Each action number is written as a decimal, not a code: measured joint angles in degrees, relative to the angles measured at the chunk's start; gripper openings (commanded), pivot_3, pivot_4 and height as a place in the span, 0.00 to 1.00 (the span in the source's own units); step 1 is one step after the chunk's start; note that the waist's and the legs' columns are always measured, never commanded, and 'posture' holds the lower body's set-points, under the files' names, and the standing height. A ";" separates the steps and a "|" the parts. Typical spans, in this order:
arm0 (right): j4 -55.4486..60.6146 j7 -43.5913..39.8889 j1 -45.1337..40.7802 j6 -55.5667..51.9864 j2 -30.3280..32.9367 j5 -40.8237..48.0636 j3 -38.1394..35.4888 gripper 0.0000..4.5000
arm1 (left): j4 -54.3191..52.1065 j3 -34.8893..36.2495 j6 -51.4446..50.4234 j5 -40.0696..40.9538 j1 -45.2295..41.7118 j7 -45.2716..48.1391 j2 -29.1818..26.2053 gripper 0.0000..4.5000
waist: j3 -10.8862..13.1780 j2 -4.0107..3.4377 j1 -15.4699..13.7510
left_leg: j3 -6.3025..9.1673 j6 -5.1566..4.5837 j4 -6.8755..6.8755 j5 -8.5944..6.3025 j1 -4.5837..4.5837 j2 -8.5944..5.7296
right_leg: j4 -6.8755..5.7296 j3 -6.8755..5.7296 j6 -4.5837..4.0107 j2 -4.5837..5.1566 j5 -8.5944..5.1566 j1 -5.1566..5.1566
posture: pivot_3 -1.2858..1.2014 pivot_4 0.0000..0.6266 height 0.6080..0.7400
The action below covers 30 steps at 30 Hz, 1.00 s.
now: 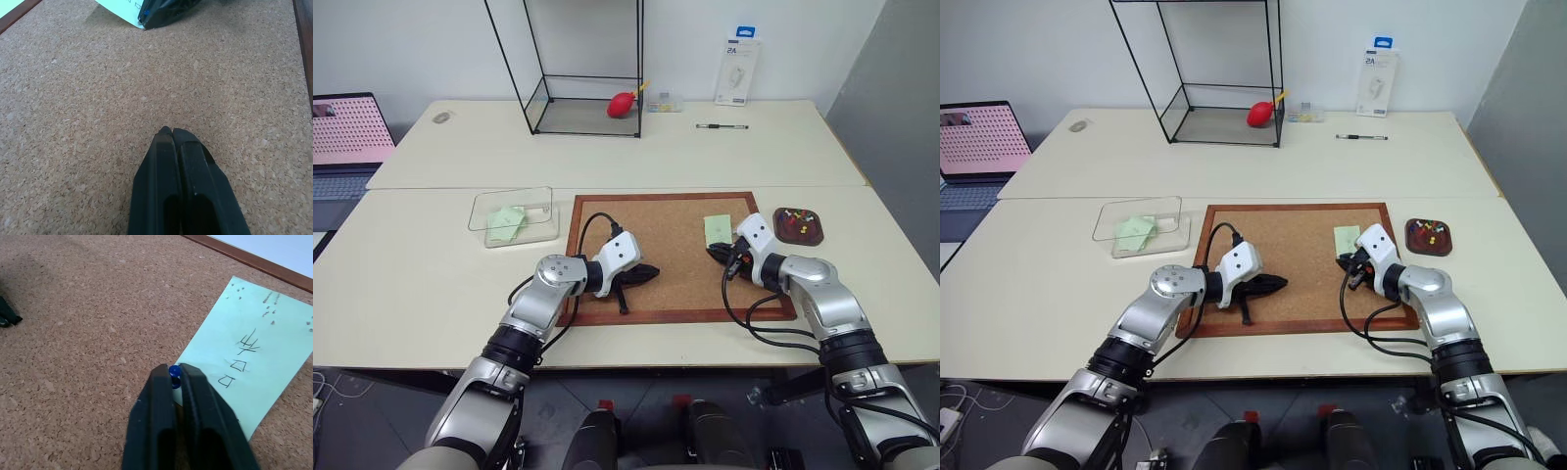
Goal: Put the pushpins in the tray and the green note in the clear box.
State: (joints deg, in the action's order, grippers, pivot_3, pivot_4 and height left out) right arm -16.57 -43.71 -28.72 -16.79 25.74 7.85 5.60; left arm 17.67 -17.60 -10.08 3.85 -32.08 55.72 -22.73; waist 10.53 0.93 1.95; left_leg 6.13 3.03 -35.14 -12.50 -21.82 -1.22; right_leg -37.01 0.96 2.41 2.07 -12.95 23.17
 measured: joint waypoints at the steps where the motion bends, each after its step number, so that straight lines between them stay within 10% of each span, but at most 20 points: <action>1: 0.07 -0.06 0.00 -0.07 0.05 0.01 -0.01 0.00 | -0.03 0.00 0.00 0.00 0.01 0.00 0.00 0.00 | 0.00 0.00 0.00 | 0.00 0.00 0.00 0.00 0.00 0.00 | 0.00 0.00 0.00 0.00 0.00 0.00 | 0.52 0.24 1.00; 18: 12.15 -4.92 -1.68 2.63 4.58 -2.52 3.47 0.00 | 4.80 3.63 -1.01 0.59 -2.01 -7.36 4.27 0.00 | 0.04 0.07 -0.18 | 0.05 -0.01 -0.07 0.01 -0.05 -0.02 | 0.01 -0.04 0.08 0.02 0.04 0.00 | 0.52 0.24 1.00; 30: 13.40 -4.05 -0.75 2.69 5.49 -2.51 2.18 0.00 | 3.86 7.93 -5.10 1.84 -2.30 -9.83 4.03 0.48 | 0.08 0.12 -0.06 | 0.04 0.00 0.03 0.01 -0.19 -0.04 | 0.09 -0.02 0.04 0.03 0.02 0.13 | 0.52 0.24 1.00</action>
State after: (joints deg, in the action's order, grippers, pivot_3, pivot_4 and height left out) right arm -3.17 -47.75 -29.47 -14.10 31.23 5.34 7.78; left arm 21.54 -9.67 -15.18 5.70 -34.38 45.89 -18.71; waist 10.60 1.04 1.89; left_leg 6.16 3.03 -35.11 -12.49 -22.01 -1.26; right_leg -36.91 0.94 2.46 2.11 -12.94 23.30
